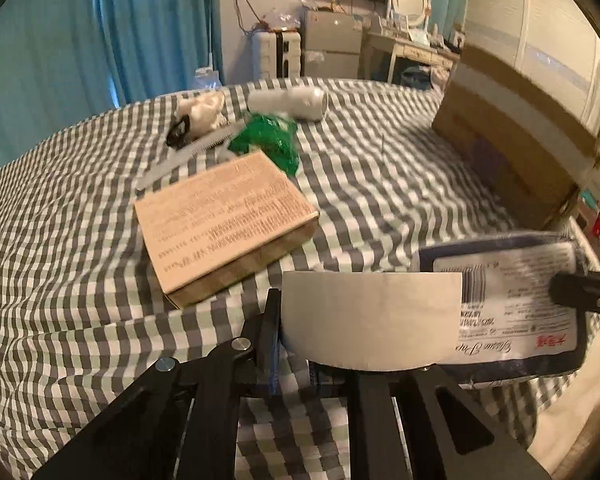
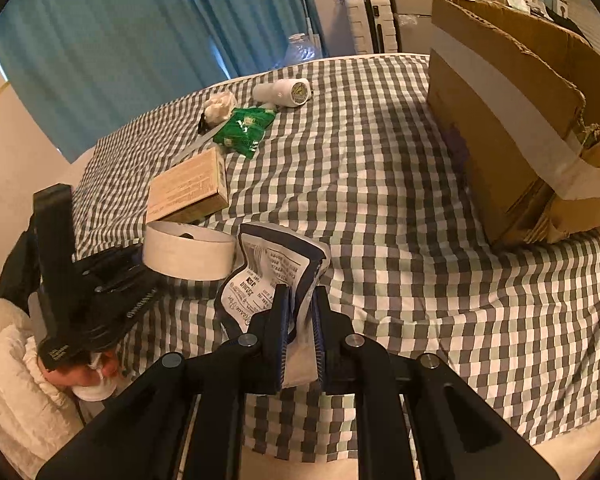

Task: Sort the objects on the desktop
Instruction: 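Lift and carry the tape roll and white bag with both tools to the box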

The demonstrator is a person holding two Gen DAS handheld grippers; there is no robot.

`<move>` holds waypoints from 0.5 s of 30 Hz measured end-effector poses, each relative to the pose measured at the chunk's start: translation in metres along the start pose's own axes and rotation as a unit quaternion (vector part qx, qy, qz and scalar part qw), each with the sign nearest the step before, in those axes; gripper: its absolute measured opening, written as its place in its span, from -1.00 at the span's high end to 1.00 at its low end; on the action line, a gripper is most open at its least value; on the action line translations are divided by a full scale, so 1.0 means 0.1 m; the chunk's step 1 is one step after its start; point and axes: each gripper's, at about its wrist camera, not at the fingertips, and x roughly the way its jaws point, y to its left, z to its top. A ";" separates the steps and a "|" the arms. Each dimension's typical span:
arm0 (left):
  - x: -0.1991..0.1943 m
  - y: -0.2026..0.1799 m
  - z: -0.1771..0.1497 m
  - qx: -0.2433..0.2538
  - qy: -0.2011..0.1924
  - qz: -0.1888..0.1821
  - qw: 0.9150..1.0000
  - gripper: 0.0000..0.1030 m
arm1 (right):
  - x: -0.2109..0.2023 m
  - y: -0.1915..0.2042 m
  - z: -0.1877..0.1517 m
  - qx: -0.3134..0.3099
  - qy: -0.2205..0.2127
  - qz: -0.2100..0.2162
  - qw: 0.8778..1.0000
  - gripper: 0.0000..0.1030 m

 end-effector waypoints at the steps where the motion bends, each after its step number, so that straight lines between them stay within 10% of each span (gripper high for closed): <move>1: -0.03 0.00 0.01 -0.001 -0.004 -0.003 1.000 0.79 | -0.02 0.00 0.01 -0.001 -0.002 0.000 1.000 0.79; 15: -0.64 -0.13 0.38 -0.030 -0.023 -0.022 0.999 0.79 | -0.65 0.02 0.35 -0.011 -0.070 0.001 0.997 0.79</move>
